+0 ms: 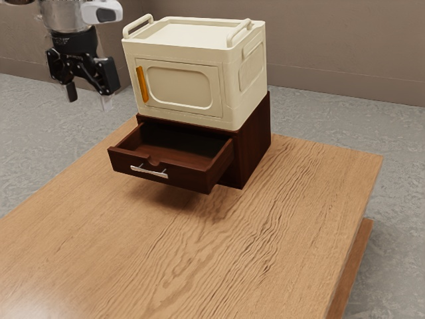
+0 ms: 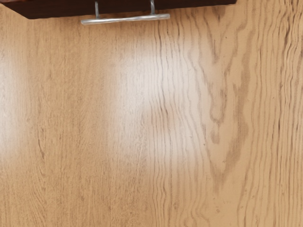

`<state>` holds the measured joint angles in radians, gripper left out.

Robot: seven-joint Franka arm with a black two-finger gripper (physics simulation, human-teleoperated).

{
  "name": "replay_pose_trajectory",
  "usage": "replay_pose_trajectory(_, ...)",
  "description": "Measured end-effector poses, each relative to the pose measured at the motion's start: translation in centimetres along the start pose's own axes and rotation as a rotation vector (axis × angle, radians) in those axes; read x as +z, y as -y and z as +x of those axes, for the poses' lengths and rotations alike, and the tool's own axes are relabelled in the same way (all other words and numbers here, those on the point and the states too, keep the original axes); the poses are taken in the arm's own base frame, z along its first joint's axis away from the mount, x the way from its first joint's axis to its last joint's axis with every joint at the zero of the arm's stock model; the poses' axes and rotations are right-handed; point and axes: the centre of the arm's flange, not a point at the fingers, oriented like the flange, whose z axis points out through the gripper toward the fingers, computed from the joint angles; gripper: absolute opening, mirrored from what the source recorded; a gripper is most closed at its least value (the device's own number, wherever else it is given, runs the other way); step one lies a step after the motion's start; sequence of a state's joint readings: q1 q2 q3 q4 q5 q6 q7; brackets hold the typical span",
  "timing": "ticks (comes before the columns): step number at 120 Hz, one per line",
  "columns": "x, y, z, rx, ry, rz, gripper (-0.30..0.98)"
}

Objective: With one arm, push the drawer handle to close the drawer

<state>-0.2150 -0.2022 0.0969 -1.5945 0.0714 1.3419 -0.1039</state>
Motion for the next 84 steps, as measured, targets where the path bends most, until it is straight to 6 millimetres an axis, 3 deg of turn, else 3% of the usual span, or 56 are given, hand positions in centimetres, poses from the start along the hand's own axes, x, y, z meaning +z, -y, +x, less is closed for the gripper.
replay_pose_trajectory(12,0.7,-0.1,-2.1,-0.013,-0.055,-0.02,0.69)
replay_pose_trajectory(26,3.6,0.5,-4.4,-0.04,-0.054,-0.031,0.69)
replay_pose_trajectory(39,9.2,1.1,-5.1,-0.076,0.005,-0.026,0.67)
replay_pose_trajectory(62,18.9,0.5,-0.6,-0.089,0.001,0.055,0.2)
replay_pose_trajectory(84,24.3,0.6,4.6,-0.122,-0.095,0.05,0.0)
